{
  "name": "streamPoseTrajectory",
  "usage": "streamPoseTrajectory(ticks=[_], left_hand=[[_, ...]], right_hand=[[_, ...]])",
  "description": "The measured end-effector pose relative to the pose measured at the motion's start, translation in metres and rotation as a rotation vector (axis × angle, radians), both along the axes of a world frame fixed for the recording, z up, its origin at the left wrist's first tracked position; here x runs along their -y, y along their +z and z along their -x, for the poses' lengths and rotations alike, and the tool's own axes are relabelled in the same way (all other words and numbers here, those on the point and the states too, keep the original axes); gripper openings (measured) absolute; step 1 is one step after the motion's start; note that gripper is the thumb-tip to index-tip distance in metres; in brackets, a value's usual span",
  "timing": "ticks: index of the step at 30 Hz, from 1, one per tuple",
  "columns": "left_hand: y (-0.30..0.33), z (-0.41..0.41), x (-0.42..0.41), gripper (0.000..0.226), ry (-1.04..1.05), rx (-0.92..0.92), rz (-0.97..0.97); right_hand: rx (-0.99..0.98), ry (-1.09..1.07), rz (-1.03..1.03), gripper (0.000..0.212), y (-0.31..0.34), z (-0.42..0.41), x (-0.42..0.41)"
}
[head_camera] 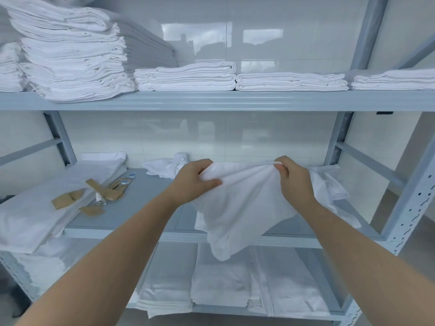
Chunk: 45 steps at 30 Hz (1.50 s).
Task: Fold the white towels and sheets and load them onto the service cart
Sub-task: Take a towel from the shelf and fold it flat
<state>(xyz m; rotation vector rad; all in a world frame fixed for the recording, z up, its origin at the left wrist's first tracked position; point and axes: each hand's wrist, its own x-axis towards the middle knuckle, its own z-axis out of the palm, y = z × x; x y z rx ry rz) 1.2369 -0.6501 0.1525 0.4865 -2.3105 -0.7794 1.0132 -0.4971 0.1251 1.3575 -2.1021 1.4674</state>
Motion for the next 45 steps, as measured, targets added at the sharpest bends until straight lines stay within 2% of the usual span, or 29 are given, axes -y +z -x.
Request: streamPoseTrajectory(ticks=[3, 6, 11, 13, 16, 20, 24, 26, 29, 31, 34, 37, 40, 42, 45], left_hand=[[0.004, -0.012, 0.017, 0.036, 0.021, 0.014, 0.037], [0.003, -0.026, 0.033, 0.045, 0.066, 0.024, 0.045], [-0.004, -0.050, 0.056, 0.015, 0.146, 0.120, 0.112], [-0.008, -0.057, 0.062, 0.007, 0.184, 0.130, 0.145], [-0.016, -0.064, 0.071, 0.009, 0.231, 0.143, 0.143], [-0.028, -0.074, 0.085, 0.020, 0.276, 0.142, 0.112], [-0.034, -0.082, 0.100, 0.018, 0.382, 0.048, -0.010], [-0.034, -0.082, 0.105, 0.015, 0.419, -0.079, -0.182], [-0.035, -0.082, 0.105, 0.030, 0.380, -0.301, -0.498], [-0.033, -0.076, 0.100, 0.024, 0.361, -0.358, -0.555], [-0.019, -0.057, 0.087, 0.016, 0.321, -0.394, -0.499], [0.000, -0.030, 0.066, 0.016, 0.198, -0.357, -0.388], [0.012, -0.006, 0.040, 0.010, 0.039, -0.290, -0.266], [0.015, 0.006, 0.026, 0.006, -0.061, -0.263, -0.242], [0.019, 0.014, 0.018, 0.006, -0.120, -0.271, -0.297]], right_hand=[[0.011, -0.054, 0.012, 0.023, 0.010, 0.003, 0.002], [-0.069, -0.116, -0.078, 0.031, 0.021, 0.005, 0.004], [-0.157, -0.160, -0.106, 0.023, 0.032, 0.005, 0.011], [-0.123, -0.153, -0.098, 0.026, 0.032, 0.002, 0.014], [-0.010, -0.127, -0.062, 0.031, 0.028, -0.009, 0.021], [0.080, -0.131, 0.007, 0.031, 0.027, -0.015, 0.028], [0.052, -0.166, -0.023, 0.025, 0.025, -0.010, 0.029], [0.049, -0.209, -0.059, 0.023, 0.019, -0.007, 0.028], [0.036, -0.260, -0.119, 0.023, 0.009, -0.005, 0.027], [0.040, -0.259, -0.149, 0.022, 0.004, -0.008, 0.027], [0.073, -0.190, -0.188, 0.017, -0.001, -0.016, 0.028], [0.149, -0.056, -0.109, 0.012, 0.004, -0.036, 0.037], [0.186, 0.160, -0.079, 0.035, 0.014, -0.069, 0.053], [0.208, 0.293, -0.176, 0.044, 0.018, -0.086, 0.063], [0.215, 0.404, -0.280, 0.023, 0.018, -0.096, 0.070]])
